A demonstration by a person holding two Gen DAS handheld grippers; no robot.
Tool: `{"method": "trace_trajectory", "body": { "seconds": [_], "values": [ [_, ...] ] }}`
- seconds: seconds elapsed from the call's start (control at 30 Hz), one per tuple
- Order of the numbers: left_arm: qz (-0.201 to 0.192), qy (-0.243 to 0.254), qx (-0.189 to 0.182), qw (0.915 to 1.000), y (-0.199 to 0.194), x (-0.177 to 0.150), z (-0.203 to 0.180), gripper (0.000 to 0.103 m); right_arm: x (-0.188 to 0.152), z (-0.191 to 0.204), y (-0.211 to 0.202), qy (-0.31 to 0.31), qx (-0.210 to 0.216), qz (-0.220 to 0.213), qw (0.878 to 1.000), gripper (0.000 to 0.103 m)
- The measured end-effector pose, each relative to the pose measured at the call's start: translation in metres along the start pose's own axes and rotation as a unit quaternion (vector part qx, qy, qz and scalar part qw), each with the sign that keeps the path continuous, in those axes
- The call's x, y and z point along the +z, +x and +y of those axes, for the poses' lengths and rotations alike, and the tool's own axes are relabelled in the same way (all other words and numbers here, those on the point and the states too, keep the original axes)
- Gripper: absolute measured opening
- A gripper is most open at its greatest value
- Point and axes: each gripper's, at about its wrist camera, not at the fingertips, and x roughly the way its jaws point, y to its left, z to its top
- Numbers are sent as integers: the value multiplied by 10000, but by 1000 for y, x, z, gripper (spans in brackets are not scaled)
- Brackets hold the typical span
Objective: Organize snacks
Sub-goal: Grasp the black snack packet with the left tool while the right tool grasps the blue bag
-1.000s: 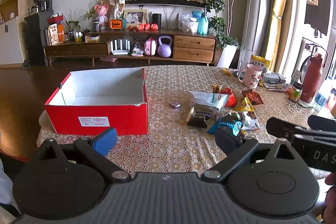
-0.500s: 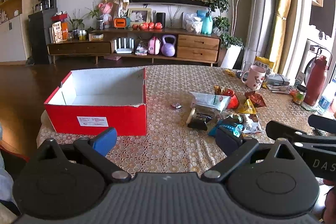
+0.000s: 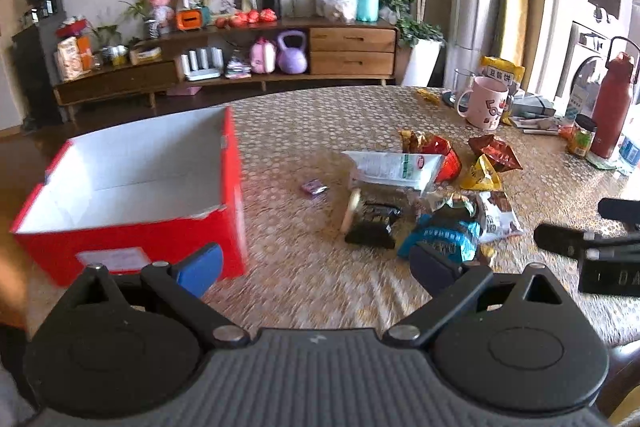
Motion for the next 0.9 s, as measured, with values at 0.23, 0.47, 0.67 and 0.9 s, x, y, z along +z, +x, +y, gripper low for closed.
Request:
{"method": "trace_trajectory", "body": {
  "seconds": [0.23,0.47,0.67,0.9],
  "values": [
    [452,232,-380,9980,73,17,-9,100,0,-3,49,-612,330,401,9968,88],
    [584,350,-572,9960,119,31,-9,100,11,4,86,-1326,761,605,9864,80],
    [670,870,-766,9910,145,35,-26,99,14,13,118,-1772,996,837,9755,72],
    [1016,940,-1131,9839,176,42,-30,71,15,22,136,-2052,1223,966,9662,65]
  ]
}}
